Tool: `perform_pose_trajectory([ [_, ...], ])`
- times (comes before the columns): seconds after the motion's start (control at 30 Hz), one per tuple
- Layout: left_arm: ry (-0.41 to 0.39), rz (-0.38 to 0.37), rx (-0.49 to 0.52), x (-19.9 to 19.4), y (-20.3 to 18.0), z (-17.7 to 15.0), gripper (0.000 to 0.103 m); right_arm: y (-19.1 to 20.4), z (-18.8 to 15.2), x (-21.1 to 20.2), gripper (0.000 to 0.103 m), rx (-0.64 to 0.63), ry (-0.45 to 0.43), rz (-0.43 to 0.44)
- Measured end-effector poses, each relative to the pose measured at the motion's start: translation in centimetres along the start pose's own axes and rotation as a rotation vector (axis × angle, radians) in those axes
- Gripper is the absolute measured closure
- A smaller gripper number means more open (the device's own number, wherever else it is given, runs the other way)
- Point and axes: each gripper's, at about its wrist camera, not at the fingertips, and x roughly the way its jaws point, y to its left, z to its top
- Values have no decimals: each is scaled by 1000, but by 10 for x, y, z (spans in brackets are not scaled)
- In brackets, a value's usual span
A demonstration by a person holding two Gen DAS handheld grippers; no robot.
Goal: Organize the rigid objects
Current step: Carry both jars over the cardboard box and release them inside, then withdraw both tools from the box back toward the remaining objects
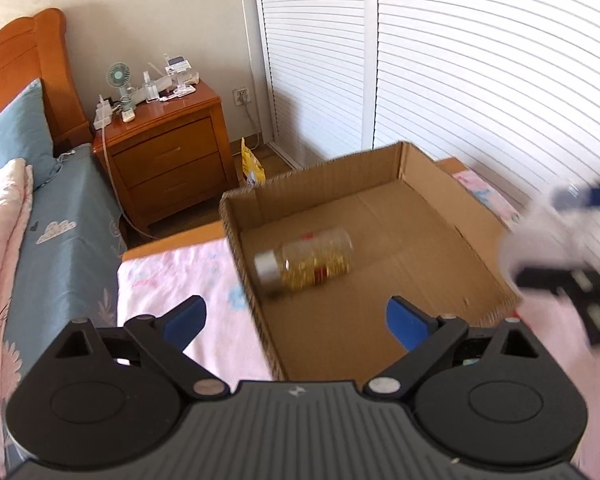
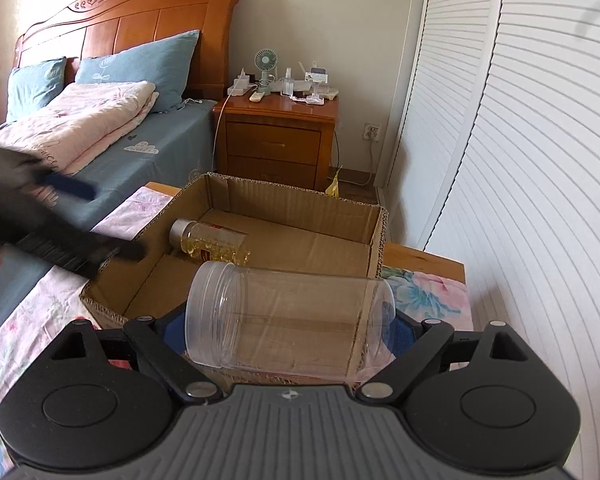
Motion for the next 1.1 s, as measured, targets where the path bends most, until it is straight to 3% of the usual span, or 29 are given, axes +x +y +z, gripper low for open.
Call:
perform_pose_trajectory([
  [0.23,-34,73,-4,-26,-14,-51,3,5,11,21,9,47,31,-15],
  [0.3,-31,64,-14,-30,-17,-62,3,5,14,24,9,66,28,-17],
  [0.37,-17,37,-25,-32,-19,-72,3,6,15,26,1,70,39,-25],
  [0.5,0,27,-35,-34,-24,-89,3,11,8,15,0,62,24,-31],
  [0.8,34,10,-49,-37,-37,-117,3,24,-36,-20,0,47,29,-25],
  [1.1,78,-16,-32,-38,-37,-135,3,47,-103,-49,0,-7,26,20],
])
